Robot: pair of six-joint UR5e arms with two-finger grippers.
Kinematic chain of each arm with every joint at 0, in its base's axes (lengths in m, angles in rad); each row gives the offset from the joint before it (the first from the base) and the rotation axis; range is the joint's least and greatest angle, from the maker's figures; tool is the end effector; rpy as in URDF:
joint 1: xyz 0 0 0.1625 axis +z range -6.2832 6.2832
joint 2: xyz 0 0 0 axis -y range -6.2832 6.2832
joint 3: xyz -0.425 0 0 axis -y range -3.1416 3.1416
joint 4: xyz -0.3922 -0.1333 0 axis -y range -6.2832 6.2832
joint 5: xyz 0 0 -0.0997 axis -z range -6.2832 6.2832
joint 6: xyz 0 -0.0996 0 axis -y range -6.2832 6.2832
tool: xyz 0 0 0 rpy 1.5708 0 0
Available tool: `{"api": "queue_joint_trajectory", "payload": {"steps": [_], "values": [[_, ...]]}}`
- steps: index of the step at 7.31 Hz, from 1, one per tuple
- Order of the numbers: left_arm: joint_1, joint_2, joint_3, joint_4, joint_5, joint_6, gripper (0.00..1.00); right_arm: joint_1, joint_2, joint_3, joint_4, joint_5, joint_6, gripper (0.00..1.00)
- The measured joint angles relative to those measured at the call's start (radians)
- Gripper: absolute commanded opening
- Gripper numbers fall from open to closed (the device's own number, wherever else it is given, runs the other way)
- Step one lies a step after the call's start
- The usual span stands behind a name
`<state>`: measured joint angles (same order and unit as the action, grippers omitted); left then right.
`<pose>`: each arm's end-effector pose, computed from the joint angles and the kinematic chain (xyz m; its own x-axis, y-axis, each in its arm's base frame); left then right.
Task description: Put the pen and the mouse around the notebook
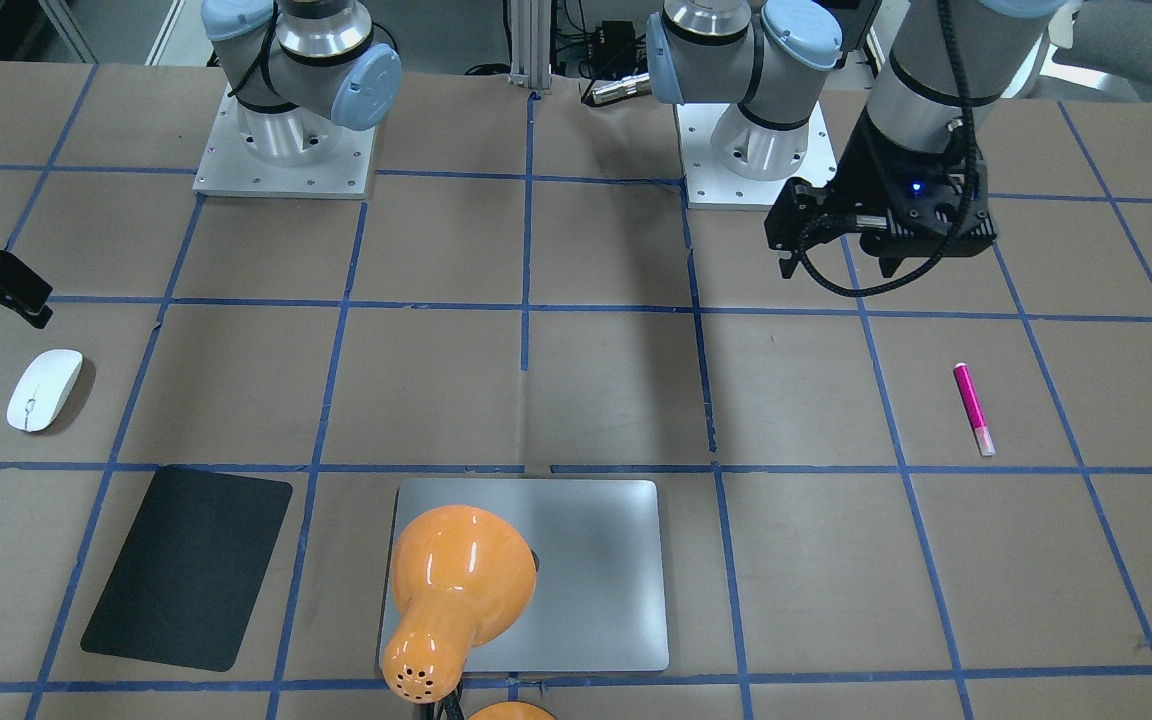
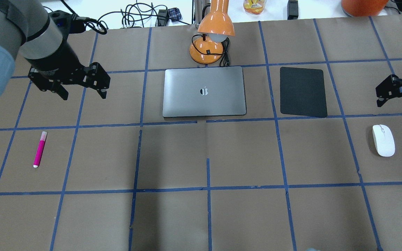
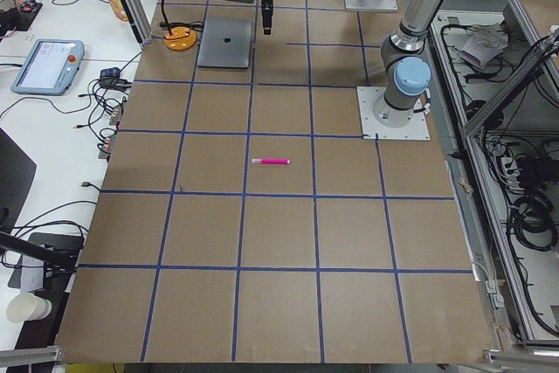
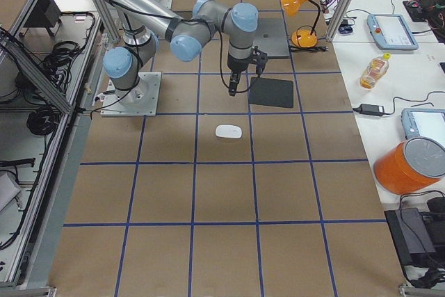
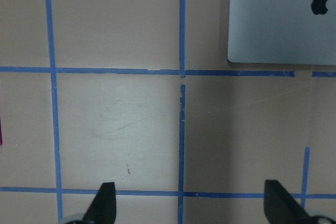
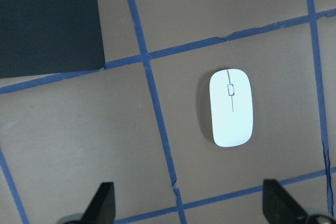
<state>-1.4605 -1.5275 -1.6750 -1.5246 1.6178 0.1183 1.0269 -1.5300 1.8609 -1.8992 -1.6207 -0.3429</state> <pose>-0.0760 -0.4826 0.4623 -0.9990 0.0088 -0.0449 0.0079 0.9998 0.0201 -0.1426 -0.4837 0.3600 -0.9789 0.1989 0.0461 0.2000 0.9796 0.0191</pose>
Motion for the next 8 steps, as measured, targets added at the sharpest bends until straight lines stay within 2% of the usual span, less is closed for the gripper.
{"api": "queue_joint_trajectory", "payload": {"steps": [3, 4, 6, 8], "values": [[0.254, 0.002, -0.119, 0.064, 0.032, 0.211, 1.0, -0.114, 0.114, 0.063, -0.191, 0.013, -0.117, 1.0], [0.334, -0.008, -0.182, 0.15, 0.035, 0.307, 1.0, -0.128, 0.157, 0.074, -0.247, 0.014, -0.154, 1.0], [0.465, -0.053, -0.319, 0.416, 0.031, 0.527, 1.0, -0.135, 0.219, 0.086, -0.293, 0.015, -0.186, 1.0], [0.536, -0.143, -0.39, 0.616, 0.017, 0.6, 1.0, -0.135, 0.278, 0.09, -0.318, 0.015, -0.186, 1.0]]}}
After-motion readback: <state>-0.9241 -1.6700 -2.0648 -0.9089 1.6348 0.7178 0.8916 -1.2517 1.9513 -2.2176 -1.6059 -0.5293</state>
